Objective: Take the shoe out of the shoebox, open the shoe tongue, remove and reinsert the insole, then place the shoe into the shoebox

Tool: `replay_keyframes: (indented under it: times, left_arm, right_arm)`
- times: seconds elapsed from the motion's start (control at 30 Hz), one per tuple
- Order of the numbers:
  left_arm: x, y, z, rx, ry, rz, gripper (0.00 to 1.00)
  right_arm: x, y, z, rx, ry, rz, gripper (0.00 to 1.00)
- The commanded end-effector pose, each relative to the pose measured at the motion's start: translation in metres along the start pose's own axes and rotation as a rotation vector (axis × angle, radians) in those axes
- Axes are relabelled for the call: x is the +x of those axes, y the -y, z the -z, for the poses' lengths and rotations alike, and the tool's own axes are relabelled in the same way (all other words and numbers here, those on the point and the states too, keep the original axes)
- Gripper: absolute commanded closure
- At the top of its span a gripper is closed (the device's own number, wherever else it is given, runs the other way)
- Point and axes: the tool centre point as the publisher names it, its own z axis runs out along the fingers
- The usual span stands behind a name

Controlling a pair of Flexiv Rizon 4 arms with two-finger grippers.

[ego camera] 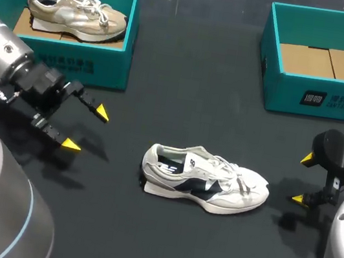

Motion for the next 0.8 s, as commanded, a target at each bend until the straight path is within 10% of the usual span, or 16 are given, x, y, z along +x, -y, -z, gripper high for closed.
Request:
replay_keyframes:
  times: [0.03, 0.8]
  left_arm:
    - [0.009, -0.019, -0.01, 0.049, 0.13, 0.073, 0.0]
    - [0.013, -0.043, -0.028, 0.195, 0.297, 0.195, 0.0]
  right_arm:
    - [0.002, 0.0, 0.001, 0.002, 0.003, 0.0, 0.0]
    - [0.002, 0.0, 0.001, 0.002, 0.003, 0.0, 0.0]
